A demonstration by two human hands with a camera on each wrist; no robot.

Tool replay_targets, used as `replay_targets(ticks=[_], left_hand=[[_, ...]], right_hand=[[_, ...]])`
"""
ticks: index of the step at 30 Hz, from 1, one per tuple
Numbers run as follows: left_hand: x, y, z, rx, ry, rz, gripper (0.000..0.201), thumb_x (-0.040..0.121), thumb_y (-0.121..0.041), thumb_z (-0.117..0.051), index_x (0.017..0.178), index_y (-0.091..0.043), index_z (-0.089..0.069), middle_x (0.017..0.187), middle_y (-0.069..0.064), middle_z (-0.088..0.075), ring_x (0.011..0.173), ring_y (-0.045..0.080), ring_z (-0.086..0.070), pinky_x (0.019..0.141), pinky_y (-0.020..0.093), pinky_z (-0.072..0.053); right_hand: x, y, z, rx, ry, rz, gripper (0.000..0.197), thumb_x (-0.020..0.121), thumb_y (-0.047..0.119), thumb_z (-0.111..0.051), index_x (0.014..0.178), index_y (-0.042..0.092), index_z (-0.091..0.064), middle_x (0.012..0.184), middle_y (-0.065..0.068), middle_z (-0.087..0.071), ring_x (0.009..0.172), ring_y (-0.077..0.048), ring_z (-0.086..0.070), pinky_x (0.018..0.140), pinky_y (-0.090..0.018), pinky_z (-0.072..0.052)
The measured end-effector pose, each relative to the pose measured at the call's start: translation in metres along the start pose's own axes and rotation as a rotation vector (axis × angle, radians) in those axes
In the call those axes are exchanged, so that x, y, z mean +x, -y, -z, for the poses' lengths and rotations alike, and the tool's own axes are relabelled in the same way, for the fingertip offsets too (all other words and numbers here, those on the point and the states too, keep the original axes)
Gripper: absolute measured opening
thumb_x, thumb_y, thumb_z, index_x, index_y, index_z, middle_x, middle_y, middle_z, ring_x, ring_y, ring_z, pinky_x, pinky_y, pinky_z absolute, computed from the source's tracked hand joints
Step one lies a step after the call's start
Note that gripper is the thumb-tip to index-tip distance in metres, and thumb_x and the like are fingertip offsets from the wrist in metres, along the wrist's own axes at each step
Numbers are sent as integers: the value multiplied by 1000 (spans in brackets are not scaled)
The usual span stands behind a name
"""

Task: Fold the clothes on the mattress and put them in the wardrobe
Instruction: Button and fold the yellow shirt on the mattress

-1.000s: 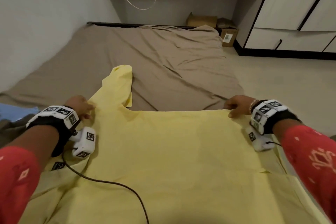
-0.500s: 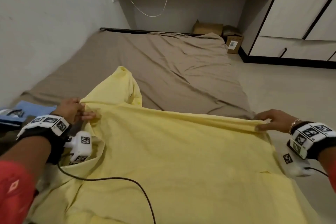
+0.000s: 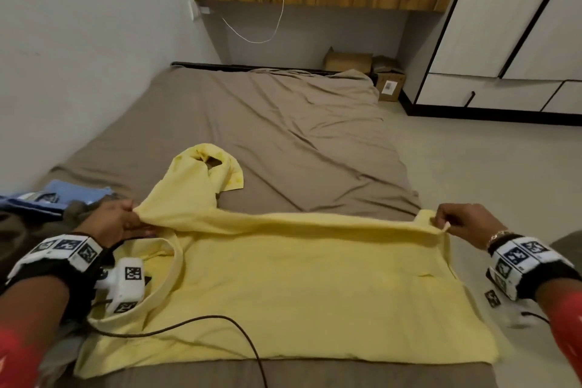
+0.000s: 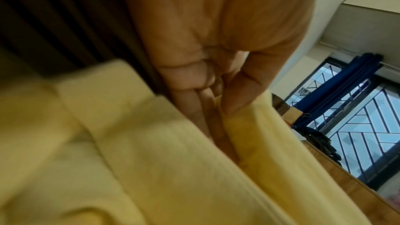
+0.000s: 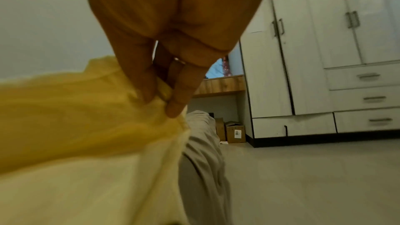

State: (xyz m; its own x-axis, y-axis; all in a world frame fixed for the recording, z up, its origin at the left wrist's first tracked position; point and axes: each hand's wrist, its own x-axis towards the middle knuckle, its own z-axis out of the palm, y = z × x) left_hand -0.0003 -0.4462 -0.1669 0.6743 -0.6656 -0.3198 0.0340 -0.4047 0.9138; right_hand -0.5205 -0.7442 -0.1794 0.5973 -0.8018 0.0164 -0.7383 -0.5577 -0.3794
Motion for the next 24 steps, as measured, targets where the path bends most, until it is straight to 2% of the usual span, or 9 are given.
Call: replay_targets(ticks=[3,5,9,11,14,16,18,21,24], left_hand=[[-10,9,7,70,47,-25,37,75,30,-30,63,-3,-39,63,12,-40,49,31,-47,38,19,-48],[-13,14,11,230,54,-64,40,68,33,-34,56,-4,-39,58,7,-39,53,21,-37,37,15,-37],[-16,24,11,627,90,-82,42,64,30,-47,45,-7,-45,44,2,-42,44,16,-41,43,16,-34],[-14,28,8,758,88,-77,43,66,25,-51,44,-11,-45,48,2,-45,54,17,-44,54,21,-34],[-12,30,6,858,61,-78,41,70,20,-54,45,-12,-49,55,4,-52,68,21,-51,63,23,-36],[-17,23,3,910,67,-77,32,74,16,-55,55,-10,-59,66,8,-61,75,24,-56,69,24,-40],[-25,7,-7,1001,-21,-139,21,82,7,-53,86,-7,-68,93,14,-66,89,30,-60,79,31,-46],[-38,-19,-36,1127,-185,-435,28,86,-2,-51,110,-9,-61,114,14,-58,99,32,-56,83,39,-45],[-53,-26,-81,1108,48,-640,36,90,-6,-49,125,-16,-54,130,5,-50,119,24,-46,98,32,-36]], right_hand=[[-26,-11,-14,-130,48,147,50,55,-14,-74,64,28,-48,65,6,-67,58,-10,-59,55,-13,-39],[-40,-23,-24,-187,25,172,51,50,-16,-76,63,27,-53,66,3,-68,56,-17,-64,55,-20,-47],[-57,-16,-41,-289,96,144,38,61,-5,-76,69,28,-60,70,16,-53,58,-15,-58,56,-21,-46],[-59,-16,-48,-269,84,184,52,58,-5,-77,59,37,-46,65,19,-44,54,-11,-51,50,-14,-36],[-60,-14,-38,-150,-14,39,43,73,-2,-67,67,34,-45,76,5,-63,64,-25,-59,57,-28,-41],[-59,-12,-26,-28,-77,-44,48,79,-3,-61,81,41,-43,81,-2,-65,69,-28,-60,60,-31,-42],[-54,-6,-17,35,-32,-55,53,78,-12,-54,80,41,-46,84,4,-64,77,-25,-60,66,-28,-40],[-40,-2,-8,100,-33,-103,61,69,-22,-40,73,37,-56,64,23,-65,82,-23,-62,72,-21,-40],[-22,6,4,85,-281,5,43,73,-15,-42,70,19,-68,74,6,-71,84,-32,-63,80,-30,-46]])
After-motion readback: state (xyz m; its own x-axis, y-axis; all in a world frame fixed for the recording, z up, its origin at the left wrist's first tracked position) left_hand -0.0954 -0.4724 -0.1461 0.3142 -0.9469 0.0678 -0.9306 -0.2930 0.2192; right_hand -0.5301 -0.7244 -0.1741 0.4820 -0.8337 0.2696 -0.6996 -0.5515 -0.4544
